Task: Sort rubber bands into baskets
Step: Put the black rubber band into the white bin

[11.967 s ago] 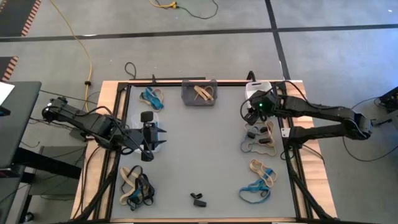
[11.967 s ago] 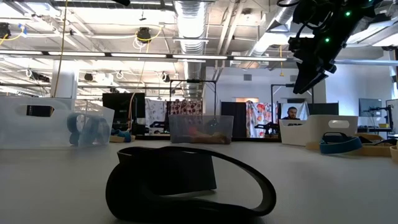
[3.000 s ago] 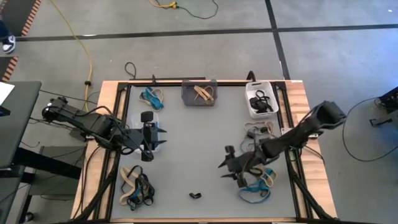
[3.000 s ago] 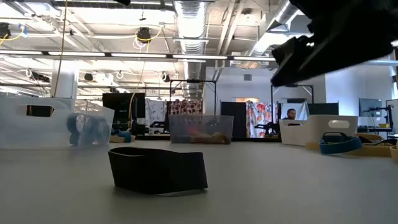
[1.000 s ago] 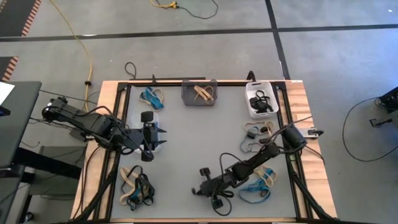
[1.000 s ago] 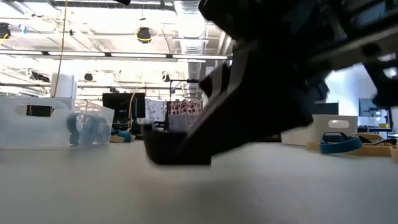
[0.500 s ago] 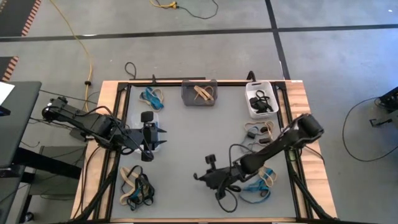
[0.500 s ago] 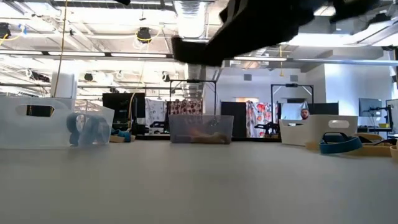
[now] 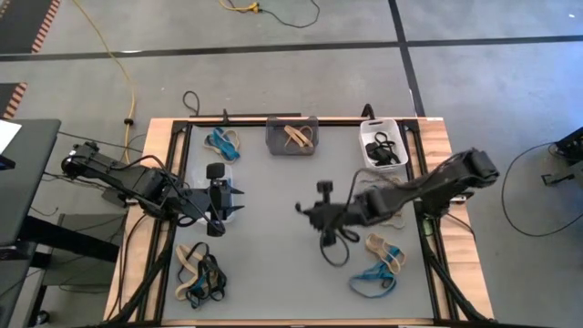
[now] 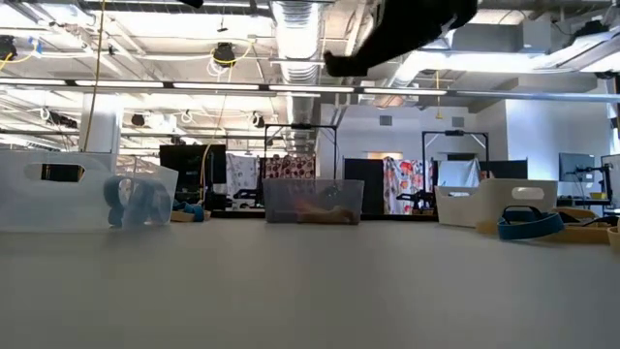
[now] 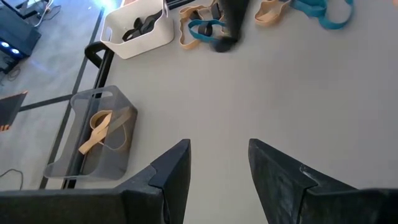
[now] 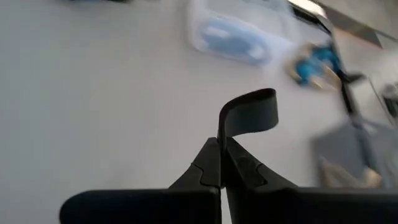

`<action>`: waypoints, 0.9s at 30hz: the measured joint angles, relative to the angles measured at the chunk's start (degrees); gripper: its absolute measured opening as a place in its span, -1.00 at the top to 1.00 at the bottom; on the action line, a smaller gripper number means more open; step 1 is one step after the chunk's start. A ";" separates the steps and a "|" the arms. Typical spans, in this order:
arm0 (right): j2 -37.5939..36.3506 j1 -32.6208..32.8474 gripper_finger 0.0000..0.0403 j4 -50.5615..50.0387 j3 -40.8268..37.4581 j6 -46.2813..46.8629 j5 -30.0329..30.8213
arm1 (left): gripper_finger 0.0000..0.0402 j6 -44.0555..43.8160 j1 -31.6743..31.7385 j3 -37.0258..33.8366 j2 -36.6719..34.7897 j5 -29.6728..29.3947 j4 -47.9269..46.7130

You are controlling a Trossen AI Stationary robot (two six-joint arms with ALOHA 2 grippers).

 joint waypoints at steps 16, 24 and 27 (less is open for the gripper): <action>-11.12 -30.39 0.87 -16.42 -2.45 -2.40 -0.21 | 0.24 0.00 -0.02 0.00 0.00 0.00 0.00; -14.88 -49.07 0.87 -18.48 -6.26 -4.38 -10.26 | 0.24 0.00 -0.02 0.00 0.00 0.00 0.00; -15.51 -54.96 0.87 -19.24 -7.22 -4.48 -12.41 | 0.24 0.00 -0.01 0.00 0.00 0.00 -0.01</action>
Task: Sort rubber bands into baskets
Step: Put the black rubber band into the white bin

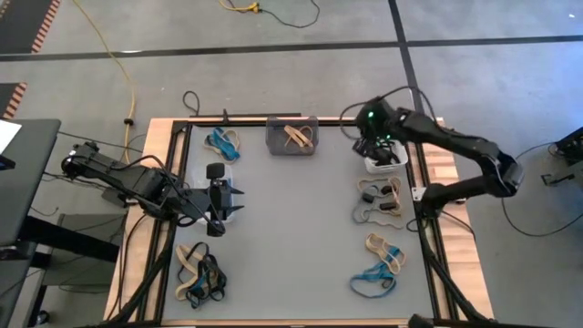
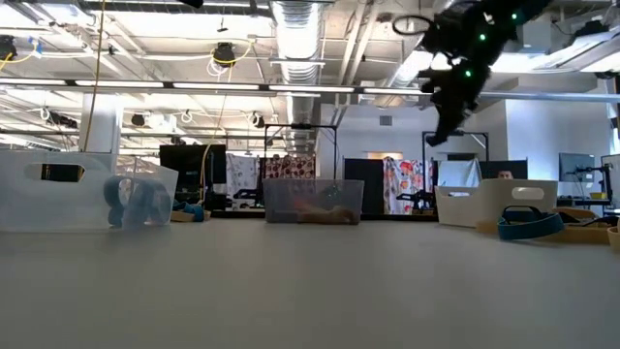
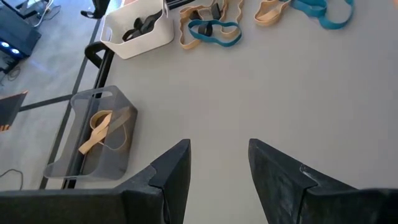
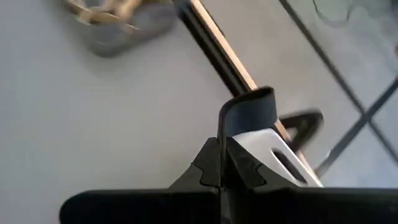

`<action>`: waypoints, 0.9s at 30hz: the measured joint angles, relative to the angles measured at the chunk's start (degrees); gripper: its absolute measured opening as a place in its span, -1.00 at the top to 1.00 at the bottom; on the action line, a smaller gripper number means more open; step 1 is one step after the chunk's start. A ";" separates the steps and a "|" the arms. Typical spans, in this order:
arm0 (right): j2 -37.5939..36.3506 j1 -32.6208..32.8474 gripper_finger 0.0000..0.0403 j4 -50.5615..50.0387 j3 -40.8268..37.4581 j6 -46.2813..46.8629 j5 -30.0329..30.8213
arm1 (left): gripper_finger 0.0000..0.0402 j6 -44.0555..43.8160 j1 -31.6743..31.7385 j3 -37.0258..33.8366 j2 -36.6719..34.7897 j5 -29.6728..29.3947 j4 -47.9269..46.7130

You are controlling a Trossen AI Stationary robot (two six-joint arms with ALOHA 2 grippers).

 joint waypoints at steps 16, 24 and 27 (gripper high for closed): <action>0.07 -16.82 0.82 -5.36 -8.33 0.03 -10.39 | 0.24 0.00 0.00 0.00 0.00 0.00 0.01; 0.01 -19.49 0.65 -2.33 -11.37 0.81 -10.28 | 0.24 0.00 -0.01 0.00 0.00 -0.02 0.01; 0.01 -19.39 0.57 -1.75 -11.44 1.70 -10.31 | 0.24 0.00 0.00 0.00 0.00 0.00 -0.01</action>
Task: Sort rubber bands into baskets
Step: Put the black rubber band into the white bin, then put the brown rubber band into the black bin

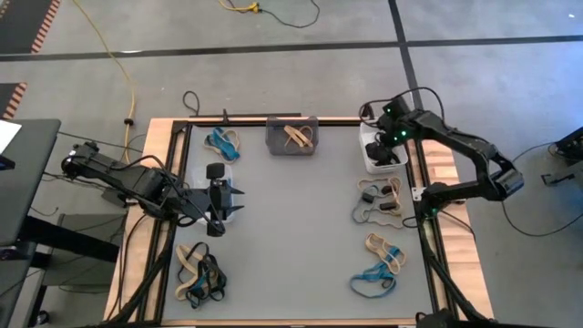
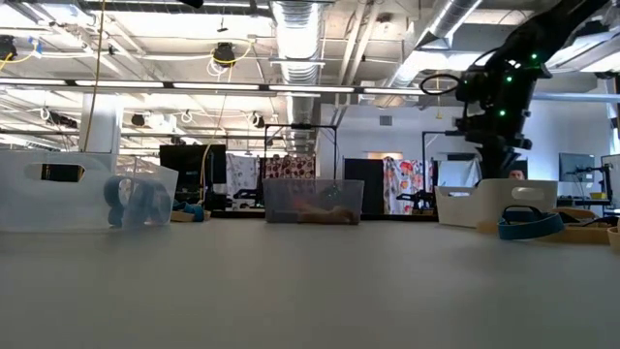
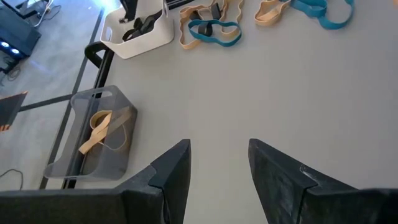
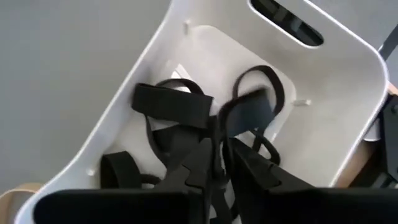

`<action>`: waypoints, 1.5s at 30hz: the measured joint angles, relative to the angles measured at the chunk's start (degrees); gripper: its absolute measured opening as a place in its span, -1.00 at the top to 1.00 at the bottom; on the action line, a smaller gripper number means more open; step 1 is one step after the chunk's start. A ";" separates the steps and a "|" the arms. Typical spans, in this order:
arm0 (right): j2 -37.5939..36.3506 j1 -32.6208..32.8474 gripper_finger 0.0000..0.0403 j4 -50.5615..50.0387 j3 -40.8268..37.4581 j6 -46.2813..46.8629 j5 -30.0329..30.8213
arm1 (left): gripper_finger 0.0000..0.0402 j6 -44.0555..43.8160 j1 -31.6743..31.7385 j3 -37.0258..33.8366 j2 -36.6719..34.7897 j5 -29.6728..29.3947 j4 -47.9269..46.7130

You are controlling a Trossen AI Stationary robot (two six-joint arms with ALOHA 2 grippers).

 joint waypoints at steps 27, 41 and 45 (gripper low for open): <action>-11.07 20.63 -0.07 3.22 0.00 8.57 -3.24 | 0.24 0.00 -0.02 0.00 0.00 0.00 0.02; -19.96 53.48 -0.07 -5.89 -0.30 25.25 -2.19 | 0.24 25.01 0.01 0.00 0.00 -0.09 0.00; -19.63 63.24 -0.07 -5.58 -2.88 33.20 0.46 | 0.24 23.06 0.01 0.00 0.00 -0.04 0.01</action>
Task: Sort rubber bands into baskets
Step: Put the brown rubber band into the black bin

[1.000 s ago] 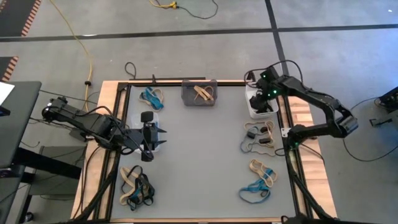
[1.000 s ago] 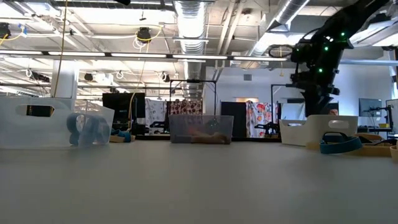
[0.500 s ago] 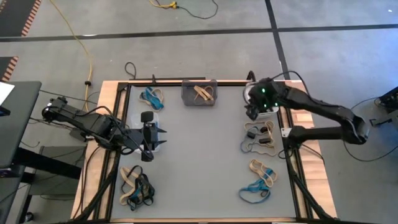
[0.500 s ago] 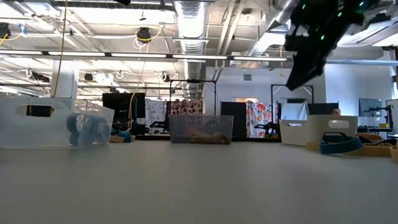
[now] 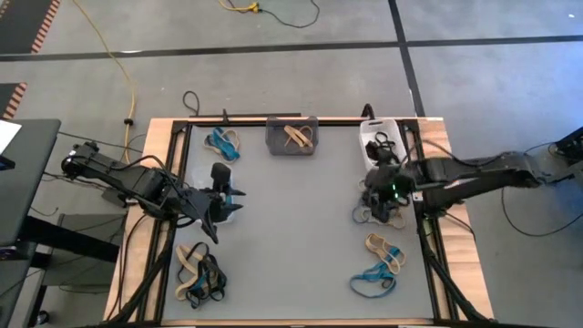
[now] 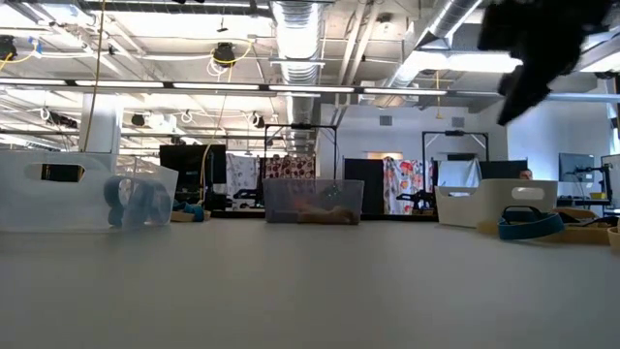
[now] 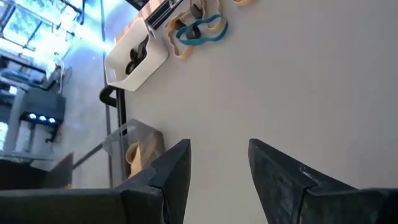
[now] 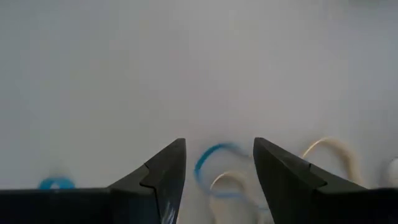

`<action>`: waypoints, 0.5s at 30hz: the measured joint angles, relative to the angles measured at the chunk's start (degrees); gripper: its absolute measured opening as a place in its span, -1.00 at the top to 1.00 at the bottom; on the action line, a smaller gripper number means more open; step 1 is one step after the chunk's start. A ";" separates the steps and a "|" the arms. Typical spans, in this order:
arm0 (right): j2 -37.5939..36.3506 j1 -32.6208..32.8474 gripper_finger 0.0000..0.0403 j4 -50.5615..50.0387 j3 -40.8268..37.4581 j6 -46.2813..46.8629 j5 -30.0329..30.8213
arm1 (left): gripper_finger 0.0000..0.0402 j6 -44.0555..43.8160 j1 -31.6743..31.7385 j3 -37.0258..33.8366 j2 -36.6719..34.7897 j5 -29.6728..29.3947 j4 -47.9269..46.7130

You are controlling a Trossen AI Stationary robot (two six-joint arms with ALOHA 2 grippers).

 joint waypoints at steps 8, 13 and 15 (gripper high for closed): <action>3.62 16.17 -0.07 2.26 -5.85 18.34 4.23 | 0.24 -6.14 0.00 0.00 0.00 0.08 0.12; 7.77 25.66 -0.07 8.98 -7.68 26.65 4.23 | 0.24 -10.14 0.00 0.00 0.00 0.11 0.12; 10.00 28.64 -0.07 11.15 -7.72 29.37 4.24 | 0.24 -10.81 0.00 0.00 0.00 0.09 0.12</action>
